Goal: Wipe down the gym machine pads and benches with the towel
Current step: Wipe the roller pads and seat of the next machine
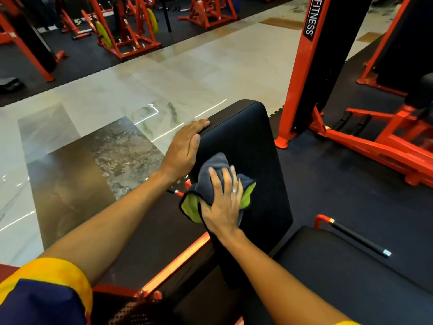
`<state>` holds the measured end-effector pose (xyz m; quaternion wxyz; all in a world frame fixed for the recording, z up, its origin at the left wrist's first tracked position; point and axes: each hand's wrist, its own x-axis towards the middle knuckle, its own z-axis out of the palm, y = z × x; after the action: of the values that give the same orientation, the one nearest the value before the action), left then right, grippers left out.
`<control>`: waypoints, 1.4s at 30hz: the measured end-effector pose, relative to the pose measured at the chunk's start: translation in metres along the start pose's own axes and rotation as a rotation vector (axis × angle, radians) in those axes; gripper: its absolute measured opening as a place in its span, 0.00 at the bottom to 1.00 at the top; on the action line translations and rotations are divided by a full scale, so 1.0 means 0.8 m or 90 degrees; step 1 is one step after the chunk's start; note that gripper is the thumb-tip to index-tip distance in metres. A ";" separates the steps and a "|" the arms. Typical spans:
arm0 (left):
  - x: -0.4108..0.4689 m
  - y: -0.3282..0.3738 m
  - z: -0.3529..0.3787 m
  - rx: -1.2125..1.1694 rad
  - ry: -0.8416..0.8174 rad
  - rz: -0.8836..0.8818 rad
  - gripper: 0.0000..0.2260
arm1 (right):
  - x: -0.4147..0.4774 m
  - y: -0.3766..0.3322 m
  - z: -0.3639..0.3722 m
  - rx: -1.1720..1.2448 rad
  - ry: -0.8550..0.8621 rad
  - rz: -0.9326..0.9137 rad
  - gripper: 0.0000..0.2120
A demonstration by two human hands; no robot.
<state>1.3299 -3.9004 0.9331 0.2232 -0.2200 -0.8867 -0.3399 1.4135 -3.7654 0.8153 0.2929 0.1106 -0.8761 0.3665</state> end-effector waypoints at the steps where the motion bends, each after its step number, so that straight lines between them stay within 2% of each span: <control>1: -0.001 0.002 0.001 0.007 0.001 0.001 0.20 | 0.022 -0.004 -0.007 0.011 0.010 -0.016 0.37; 3: -0.005 0.005 0.003 0.026 0.008 0.001 0.20 | 0.058 0.000 -0.018 0.012 0.025 -0.042 0.36; 5: -0.010 0.007 0.005 0.067 0.013 0.024 0.20 | 0.084 0.019 -0.028 0.007 0.042 -0.009 0.36; 10: -0.011 0.012 0.003 0.192 -0.017 0.089 0.20 | 0.057 0.100 -0.028 0.023 0.077 0.252 0.35; 12: -0.006 0.010 0.003 0.242 -0.031 0.142 0.21 | 0.011 0.105 -0.019 0.046 0.052 0.305 0.36; 16: 0.001 0.014 0.003 0.308 -0.053 0.194 0.22 | -0.020 0.056 -0.012 0.081 -0.022 0.214 0.36; 19: 0.010 0.025 0.007 0.378 -0.081 0.223 0.25 | 0.039 0.042 -0.018 0.089 0.041 0.200 0.34; 23: 0.021 0.036 0.017 0.498 -0.124 0.255 0.29 | 0.100 0.075 -0.028 0.073 0.084 0.233 0.34; 26: 0.030 0.044 0.031 0.567 -0.194 0.321 0.29 | 0.086 0.105 -0.029 0.086 0.093 0.388 0.32; 28: 0.036 0.049 0.040 0.611 -0.222 0.337 0.29 | 0.060 0.118 -0.028 0.123 0.071 0.535 0.31; 29: 0.036 0.049 0.044 0.627 -0.228 0.339 0.29 | 0.043 0.117 -0.027 0.136 0.051 0.565 0.31; 32: 0.042 0.048 0.063 0.651 -0.244 0.370 0.30 | 0.021 0.099 -0.027 0.142 0.005 0.476 0.34; 34: 0.048 0.047 0.077 0.665 -0.247 0.392 0.31 | 0.049 0.093 -0.033 0.137 0.013 0.431 0.34; 38: 0.043 0.048 0.093 0.728 -0.268 0.407 0.29 | 0.123 0.117 -0.051 0.168 0.040 0.417 0.31; 40: 0.042 0.049 0.092 0.746 -0.266 0.403 0.30 | 0.122 0.143 -0.049 0.162 0.042 0.407 0.31; 42: 0.045 0.048 0.094 0.747 -0.258 0.403 0.31 | 0.097 0.171 -0.042 0.150 0.048 0.467 0.30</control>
<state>1.3036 -3.8131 0.9218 0.2240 -0.3702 -0.8412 0.3243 1.3094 -3.6433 0.8013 0.1597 -0.1912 -0.7980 0.5487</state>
